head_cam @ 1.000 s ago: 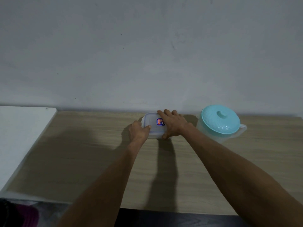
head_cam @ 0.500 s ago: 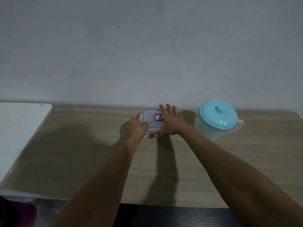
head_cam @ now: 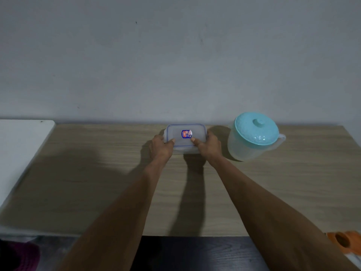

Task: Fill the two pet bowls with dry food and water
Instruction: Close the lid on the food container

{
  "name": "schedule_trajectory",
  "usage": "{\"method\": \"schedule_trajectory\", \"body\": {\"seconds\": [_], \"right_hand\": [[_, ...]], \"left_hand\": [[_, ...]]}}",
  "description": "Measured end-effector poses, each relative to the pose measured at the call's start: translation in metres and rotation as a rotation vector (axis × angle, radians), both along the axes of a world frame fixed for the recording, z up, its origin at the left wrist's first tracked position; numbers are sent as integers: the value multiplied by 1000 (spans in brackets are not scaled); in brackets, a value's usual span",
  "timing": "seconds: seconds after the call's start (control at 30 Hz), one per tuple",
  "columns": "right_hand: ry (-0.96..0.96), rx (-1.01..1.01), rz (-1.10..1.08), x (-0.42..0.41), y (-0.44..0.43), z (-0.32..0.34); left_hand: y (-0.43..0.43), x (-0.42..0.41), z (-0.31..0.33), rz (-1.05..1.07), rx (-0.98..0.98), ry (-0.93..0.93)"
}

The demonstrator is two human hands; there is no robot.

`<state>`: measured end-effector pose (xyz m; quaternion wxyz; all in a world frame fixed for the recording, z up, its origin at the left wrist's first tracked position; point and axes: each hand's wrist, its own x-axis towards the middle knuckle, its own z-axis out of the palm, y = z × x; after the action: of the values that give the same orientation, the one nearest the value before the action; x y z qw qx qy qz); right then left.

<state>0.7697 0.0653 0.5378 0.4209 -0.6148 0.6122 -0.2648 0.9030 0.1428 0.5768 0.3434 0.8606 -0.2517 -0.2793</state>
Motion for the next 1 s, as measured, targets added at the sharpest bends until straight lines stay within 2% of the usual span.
{"method": "schedule_trajectory", "body": {"seconds": [0.17, 0.3, 0.37, 0.53, 0.83, 1.0], "right_hand": [[-40, 4, -34, 1, 3, -1], [-72, 33, -78, 2, 5, -1], [-100, 73, -95, 2, 5, -3], [-161, 107, -122, -2, 4, -18], [-172, 109, -158, -11, 64, 9], [-215, 89, -137, -24, 110, 26]], "left_hand": [[-7, 6, -16, 32, -129, 106], [-8, 13, -22, 69, -128, 409], [-7, 14, -22, 58, -122, 463], [-1, 9, -25, 49, -180, 425], [49, -8, -20, 58, -151, 498], [95, -18, 1, 35, -215, 440]]}}
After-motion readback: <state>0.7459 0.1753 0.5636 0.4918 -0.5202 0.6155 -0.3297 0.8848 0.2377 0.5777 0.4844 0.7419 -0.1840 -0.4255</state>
